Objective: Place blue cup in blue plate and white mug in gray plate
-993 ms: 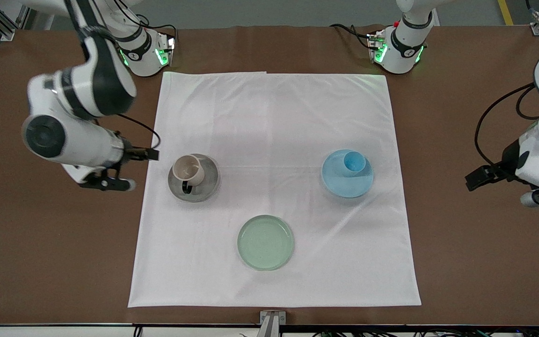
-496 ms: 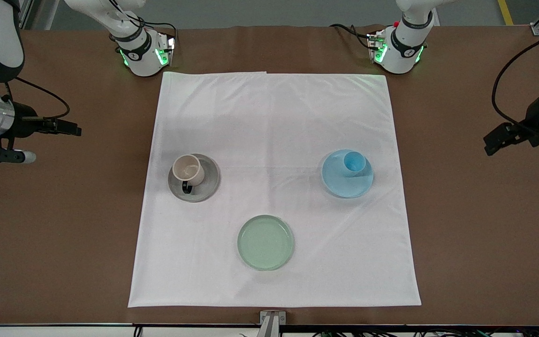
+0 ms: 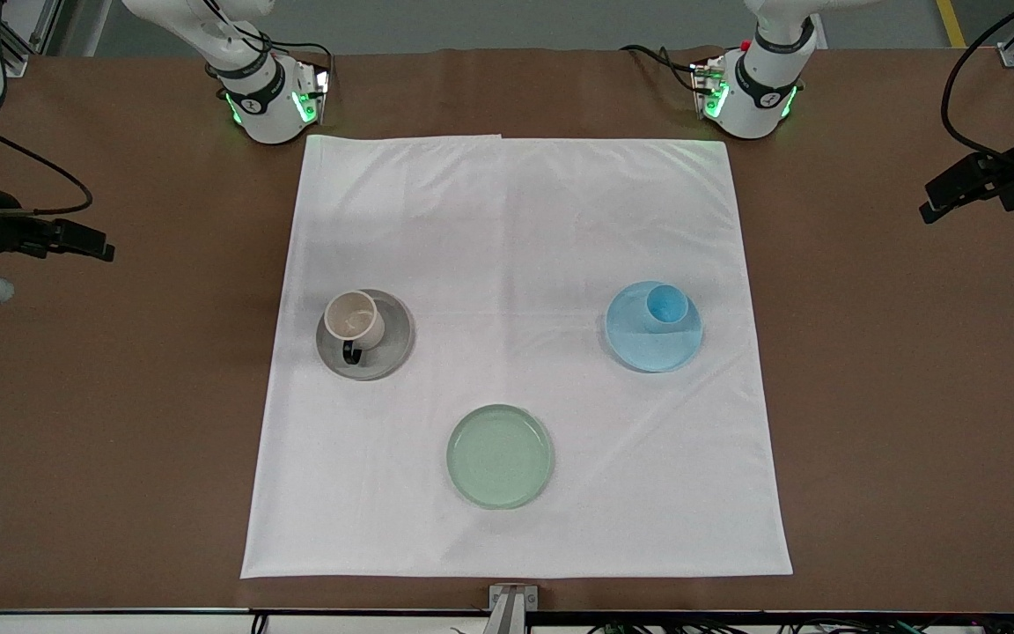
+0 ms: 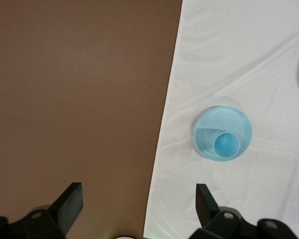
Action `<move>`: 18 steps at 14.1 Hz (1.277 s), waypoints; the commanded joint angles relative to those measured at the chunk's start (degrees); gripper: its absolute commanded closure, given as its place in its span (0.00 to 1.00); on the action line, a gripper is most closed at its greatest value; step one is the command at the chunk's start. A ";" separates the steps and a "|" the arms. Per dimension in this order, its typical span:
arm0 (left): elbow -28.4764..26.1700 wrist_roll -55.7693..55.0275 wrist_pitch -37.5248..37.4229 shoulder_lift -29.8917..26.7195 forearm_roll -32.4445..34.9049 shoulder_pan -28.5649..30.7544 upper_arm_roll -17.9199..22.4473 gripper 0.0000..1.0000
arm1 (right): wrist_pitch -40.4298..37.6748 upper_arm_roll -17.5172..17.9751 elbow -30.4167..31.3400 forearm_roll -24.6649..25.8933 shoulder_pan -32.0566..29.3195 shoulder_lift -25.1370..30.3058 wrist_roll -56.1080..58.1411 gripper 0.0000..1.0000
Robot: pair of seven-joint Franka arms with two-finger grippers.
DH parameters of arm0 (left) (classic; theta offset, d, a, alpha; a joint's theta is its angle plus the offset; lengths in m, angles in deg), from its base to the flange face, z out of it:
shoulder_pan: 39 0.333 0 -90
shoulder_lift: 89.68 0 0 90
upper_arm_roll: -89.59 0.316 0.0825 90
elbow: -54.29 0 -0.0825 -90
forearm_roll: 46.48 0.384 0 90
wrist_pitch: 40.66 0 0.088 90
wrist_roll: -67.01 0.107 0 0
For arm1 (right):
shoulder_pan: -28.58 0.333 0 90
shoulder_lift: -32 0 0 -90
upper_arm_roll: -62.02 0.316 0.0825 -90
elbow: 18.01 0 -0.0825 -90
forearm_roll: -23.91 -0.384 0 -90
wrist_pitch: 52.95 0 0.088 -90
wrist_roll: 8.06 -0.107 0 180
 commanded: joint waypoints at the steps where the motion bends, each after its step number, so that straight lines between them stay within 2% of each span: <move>1: -2.65 0.70 0.31 -1.94 -0.94 -3.75 3.73 0.00 | -0.07 1.20 -4.15 1.28 -0.99 0.65 0.62 0.00; 8: -6.26 0.70 2.16 -4.13 -1.12 -4.38 3.22 0.00 | 0.89 1.38 -9.34 0.92 -0.64 0.56 0.44 0.00; 13: -9.86 0.61 2.24 -7.48 -1.30 -4.38 0.15 0.00 | 0.98 1.38 -9.70 0.84 -0.73 0.56 0.44 0.00; 18: -9.87 0.61 3.03 -7.13 -1.12 -5.96 0.58 0.00 | 0.98 1.38 -9.70 0.75 -0.82 0.56 0.36 0.00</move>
